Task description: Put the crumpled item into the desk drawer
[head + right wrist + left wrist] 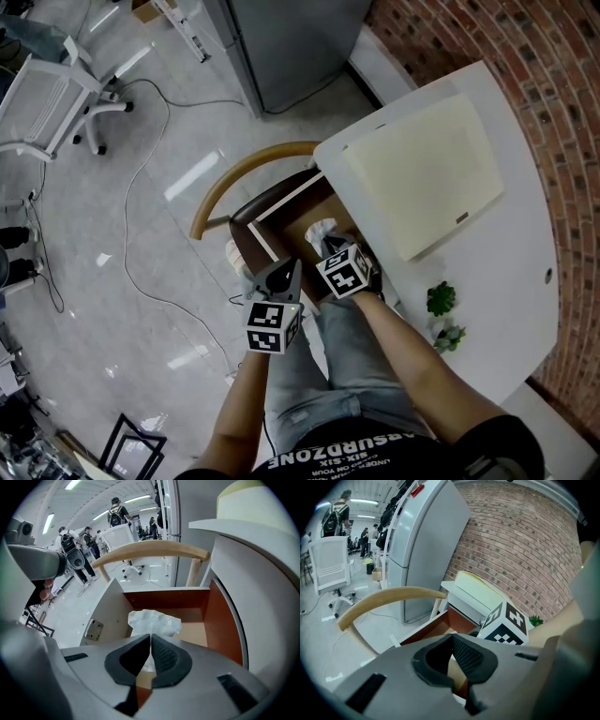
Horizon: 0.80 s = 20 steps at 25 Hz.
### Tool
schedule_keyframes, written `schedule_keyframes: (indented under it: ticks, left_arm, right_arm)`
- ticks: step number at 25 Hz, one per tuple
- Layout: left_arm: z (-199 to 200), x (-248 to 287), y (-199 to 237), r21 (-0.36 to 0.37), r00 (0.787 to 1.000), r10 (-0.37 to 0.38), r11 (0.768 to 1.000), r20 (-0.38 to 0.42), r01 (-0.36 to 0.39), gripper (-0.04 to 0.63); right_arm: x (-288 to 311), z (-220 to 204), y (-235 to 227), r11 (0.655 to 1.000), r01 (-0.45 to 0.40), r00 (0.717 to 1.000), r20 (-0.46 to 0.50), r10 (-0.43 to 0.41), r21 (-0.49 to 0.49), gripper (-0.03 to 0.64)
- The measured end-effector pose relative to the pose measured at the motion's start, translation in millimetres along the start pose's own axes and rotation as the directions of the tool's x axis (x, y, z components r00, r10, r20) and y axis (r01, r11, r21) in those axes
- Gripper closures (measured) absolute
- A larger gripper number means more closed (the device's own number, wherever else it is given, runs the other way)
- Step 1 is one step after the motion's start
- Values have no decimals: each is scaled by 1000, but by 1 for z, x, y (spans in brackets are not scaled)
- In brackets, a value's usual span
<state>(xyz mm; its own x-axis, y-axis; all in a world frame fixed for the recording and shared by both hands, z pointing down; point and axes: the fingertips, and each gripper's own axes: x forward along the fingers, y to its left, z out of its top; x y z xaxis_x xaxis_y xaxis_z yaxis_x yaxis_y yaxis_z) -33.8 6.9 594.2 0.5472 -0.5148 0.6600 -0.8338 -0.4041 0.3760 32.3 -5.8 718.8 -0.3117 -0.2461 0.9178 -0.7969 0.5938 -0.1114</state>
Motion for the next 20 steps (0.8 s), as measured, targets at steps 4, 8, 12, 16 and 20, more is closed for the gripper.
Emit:
schedule_keyframes:
  ticks: [4, 8, 12, 16, 20]
  left_arm:
    - [-1, 1, 5, -2, 1000, 7, 1000, 1, -7, 591]
    - [-1, 2, 9, -12, 1000, 10, 1000, 1, -10, 591]
    - [-1, 4, 10, 0, 1000, 1, 1000, -9, -1, 591]
    - [1, 7, 12, -4, 1000, -2, 1000, -7, 2, 591]
    - [0, 10, 12, -2, 1000, -7, 1000, -13, 7, 591]
  right_arm:
    - [6, 0, 0, 1000, 1, 1000, -10, -1, 3, 611]
    - [11, -2, -3, 1000, 8, 1000, -24, -8, 2, 611]
    - [15, -5, -3, 1000, 7, 999, -35, -7, 7, 611]
    - [19, -7, -4, 1000, 5, 999, -45, -5, 6, 611]
    - [22, -8, -5, 1000, 6, 999, -51, -6, 9, 611]
